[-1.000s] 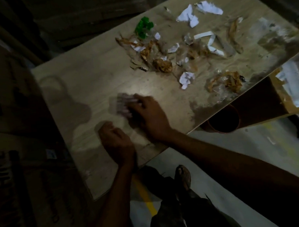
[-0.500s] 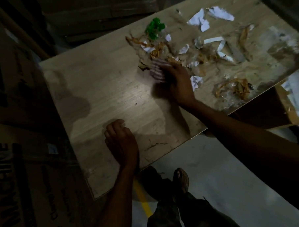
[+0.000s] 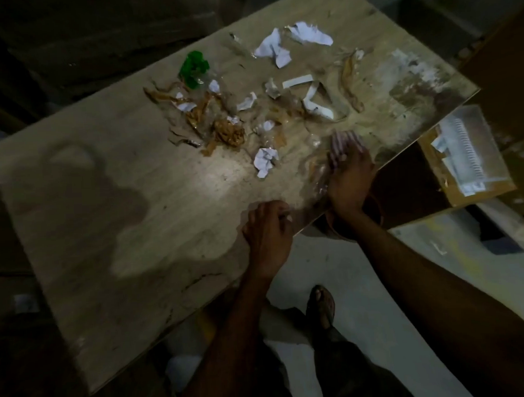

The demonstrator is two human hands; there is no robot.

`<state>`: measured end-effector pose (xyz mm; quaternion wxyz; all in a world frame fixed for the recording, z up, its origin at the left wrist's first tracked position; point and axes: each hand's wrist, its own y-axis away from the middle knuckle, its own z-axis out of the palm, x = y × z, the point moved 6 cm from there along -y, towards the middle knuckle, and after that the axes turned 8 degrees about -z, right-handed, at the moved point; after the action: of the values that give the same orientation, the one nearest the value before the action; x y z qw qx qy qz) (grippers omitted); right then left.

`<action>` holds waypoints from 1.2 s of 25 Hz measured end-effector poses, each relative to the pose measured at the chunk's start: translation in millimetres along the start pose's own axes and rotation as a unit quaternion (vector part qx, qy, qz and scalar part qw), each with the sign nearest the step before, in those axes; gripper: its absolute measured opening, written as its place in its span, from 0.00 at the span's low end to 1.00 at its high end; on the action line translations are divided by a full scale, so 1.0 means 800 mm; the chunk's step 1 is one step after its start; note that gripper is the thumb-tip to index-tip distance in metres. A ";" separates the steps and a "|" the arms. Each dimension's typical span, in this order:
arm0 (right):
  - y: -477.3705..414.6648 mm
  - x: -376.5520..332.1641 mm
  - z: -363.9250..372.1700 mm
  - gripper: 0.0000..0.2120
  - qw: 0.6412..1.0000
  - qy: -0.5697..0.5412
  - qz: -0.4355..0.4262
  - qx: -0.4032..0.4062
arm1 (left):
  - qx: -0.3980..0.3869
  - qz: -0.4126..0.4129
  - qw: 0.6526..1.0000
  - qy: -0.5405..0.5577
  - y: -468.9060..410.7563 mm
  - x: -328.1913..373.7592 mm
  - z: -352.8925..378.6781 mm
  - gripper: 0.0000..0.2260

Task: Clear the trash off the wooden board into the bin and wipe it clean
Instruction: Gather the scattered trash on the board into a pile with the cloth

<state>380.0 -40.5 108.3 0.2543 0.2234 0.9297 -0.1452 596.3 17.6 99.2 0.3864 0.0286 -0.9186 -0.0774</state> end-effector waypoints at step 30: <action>-0.212 0.178 -0.103 0.19 0.958 -0.265 0.071 0.083 | 0.126 -0.024 0.991 0.039 -0.031 0.240 0.172 0.12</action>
<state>153.6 -105.8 126.6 0.4822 0.2624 0.7953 -0.2572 363.4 -12.1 136.2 0.4134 0.1020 -0.9043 0.0306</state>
